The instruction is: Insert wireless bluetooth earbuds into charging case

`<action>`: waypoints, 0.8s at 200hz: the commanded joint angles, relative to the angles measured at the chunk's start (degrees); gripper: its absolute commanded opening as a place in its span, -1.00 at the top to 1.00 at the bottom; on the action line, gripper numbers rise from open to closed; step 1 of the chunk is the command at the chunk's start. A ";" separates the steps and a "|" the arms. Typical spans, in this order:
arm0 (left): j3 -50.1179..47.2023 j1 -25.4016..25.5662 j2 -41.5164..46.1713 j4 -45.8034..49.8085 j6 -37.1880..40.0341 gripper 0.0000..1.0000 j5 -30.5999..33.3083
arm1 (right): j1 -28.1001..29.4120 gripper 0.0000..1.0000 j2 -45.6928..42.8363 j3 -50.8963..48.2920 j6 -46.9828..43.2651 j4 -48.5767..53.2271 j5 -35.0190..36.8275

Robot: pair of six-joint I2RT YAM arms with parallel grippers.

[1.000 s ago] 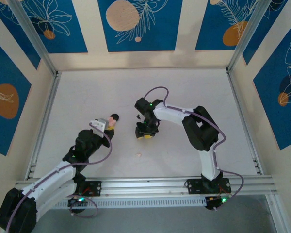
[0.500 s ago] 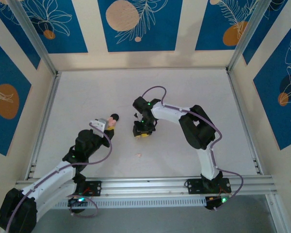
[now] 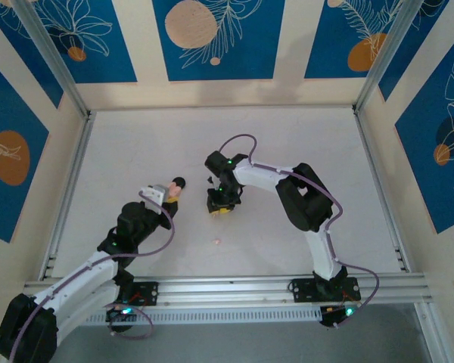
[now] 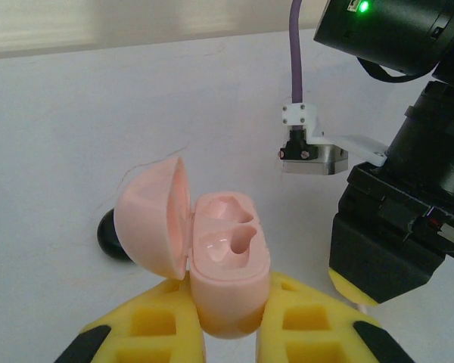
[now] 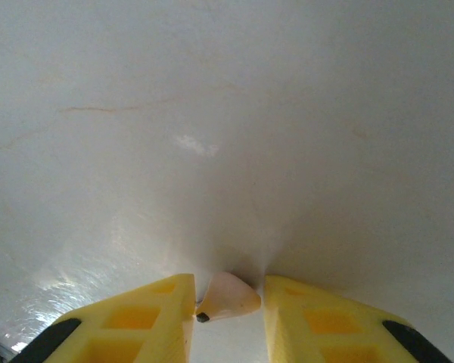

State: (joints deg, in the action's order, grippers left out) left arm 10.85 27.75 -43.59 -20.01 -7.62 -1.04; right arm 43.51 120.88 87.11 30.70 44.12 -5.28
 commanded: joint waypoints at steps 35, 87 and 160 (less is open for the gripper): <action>1.34 -0.68 0.46 0.94 0.26 0.74 -0.65 | 1.06 0.50 0.47 0.30 0.68 0.30 0.22; 1.39 -0.72 -1.09 0.44 0.46 0.75 -1.85 | 1.11 0.56 -4.55 -3.88 1.47 -3.94 2.13; -0.51 0.88 -15.15 -16.76 0.82 0.79 -12.81 | 0.23 0.59 -18.57 -17.98 4.73 -17.05 6.79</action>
State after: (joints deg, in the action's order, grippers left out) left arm 10.85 27.79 -54.22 -25.87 -7.57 -7.92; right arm 44.12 107.87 73.49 33.08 33.43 -0.80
